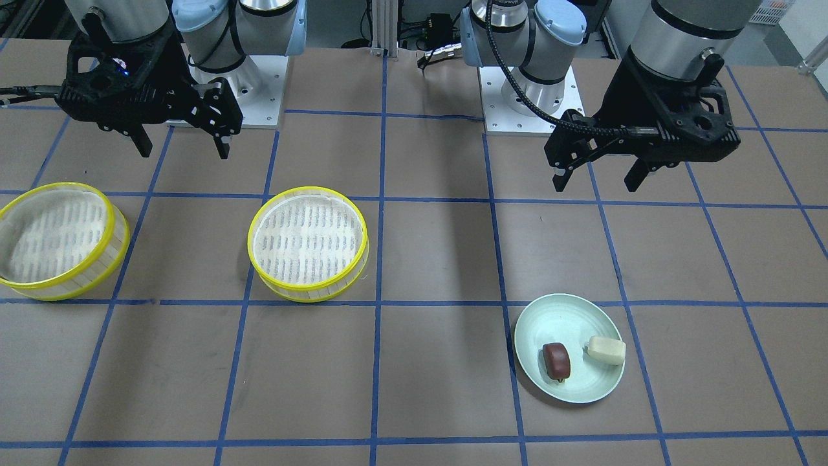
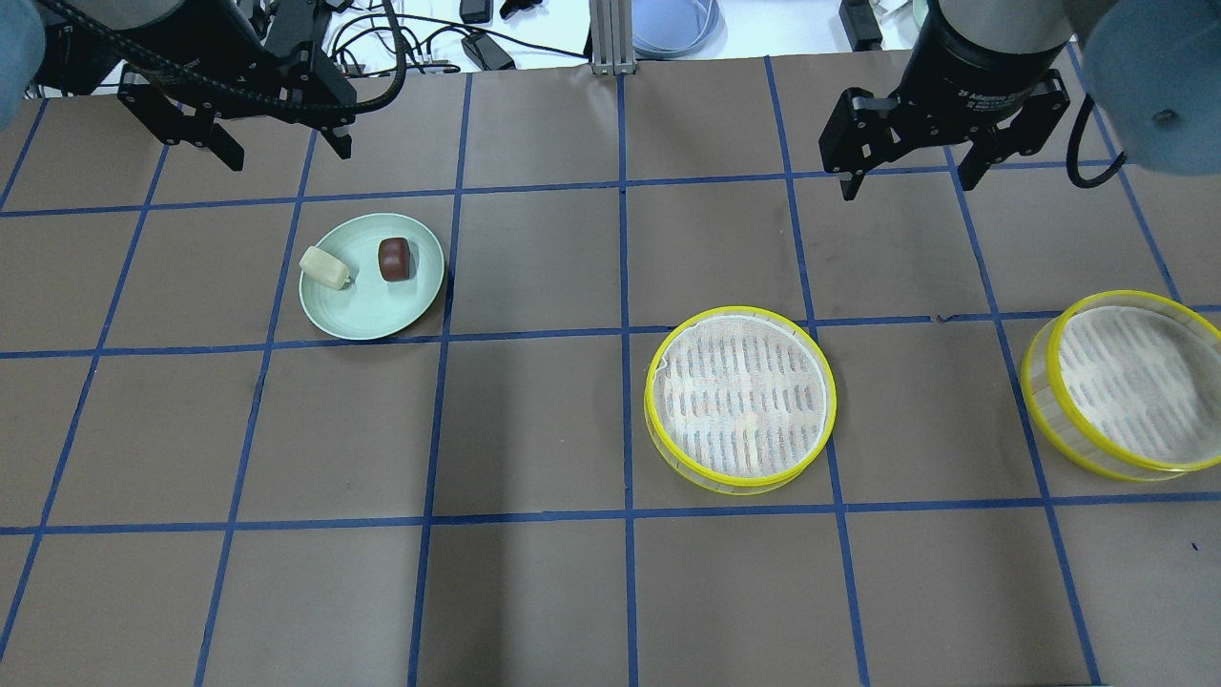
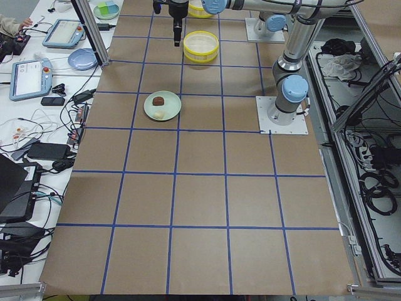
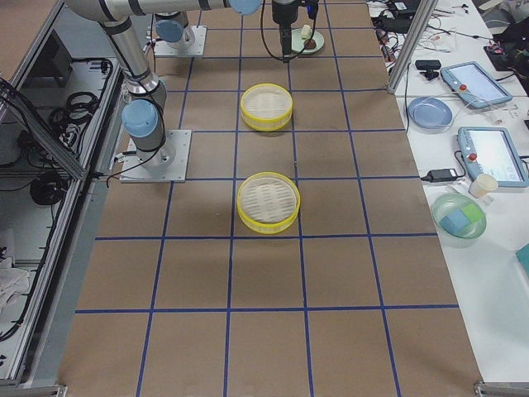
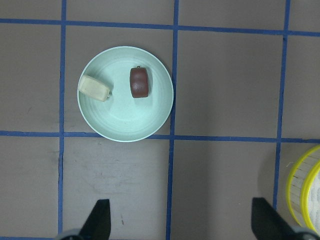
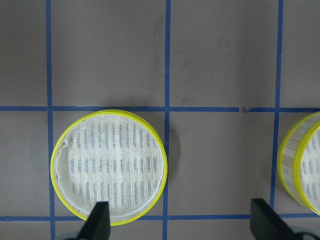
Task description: Stack buns with steamer
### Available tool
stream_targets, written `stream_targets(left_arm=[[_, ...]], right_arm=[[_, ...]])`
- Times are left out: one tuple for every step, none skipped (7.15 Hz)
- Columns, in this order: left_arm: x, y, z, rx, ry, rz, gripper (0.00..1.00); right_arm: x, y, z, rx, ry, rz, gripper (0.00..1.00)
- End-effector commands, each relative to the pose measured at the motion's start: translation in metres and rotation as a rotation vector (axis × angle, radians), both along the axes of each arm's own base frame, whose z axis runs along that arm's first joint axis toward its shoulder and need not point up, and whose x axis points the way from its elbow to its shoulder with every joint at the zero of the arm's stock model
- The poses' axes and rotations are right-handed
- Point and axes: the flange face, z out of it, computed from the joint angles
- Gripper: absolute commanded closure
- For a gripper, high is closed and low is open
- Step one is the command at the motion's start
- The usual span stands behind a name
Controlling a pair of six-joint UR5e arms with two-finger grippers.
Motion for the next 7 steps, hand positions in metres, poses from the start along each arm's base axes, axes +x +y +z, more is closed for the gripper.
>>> stream_targets(left_arm=[[0.005,-0.007,-0.025,0.019,-0.001,-0.014,0.00],[0.019,-0.027,-0.043,-0.044,-0.035,-0.043,0.00],[0.043,-0.050,-0.070,-0.037,-0.050,-0.049,0.00],[0.059,-0.076,-0.101,-0.041,-0.053,-0.074,0.00],[0.067,-0.103,-0.139,-0.052,-0.066,-0.104,0.00],[0.081,-0.123,-0.172,-0.050,-0.065,-0.085,0.00],[0.104,-0.141,-0.206,-0.056,-0.058,-0.056,0.00]], right_arm=[[0.000,-0.003,0.000,-0.011,-0.002,-0.001,0.00],[0.000,-0.003,0.000,-0.017,-0.002,-0.001,0.00],[0.000,-0.003,0.000,-0.014,-0.003,0.000,0.00],[-0.001,0.000,-0.010,0.021,0.001,0.002,0.00],[-0.008,-0.001,-0.021,0.040,0.014,0.044,0.00],[-0.030,-0.006,-0.021,0.042,0.025,0.100,0.00],[-0.080,-0.016,-0.021,0.040,0.030,0.076,0.00]])
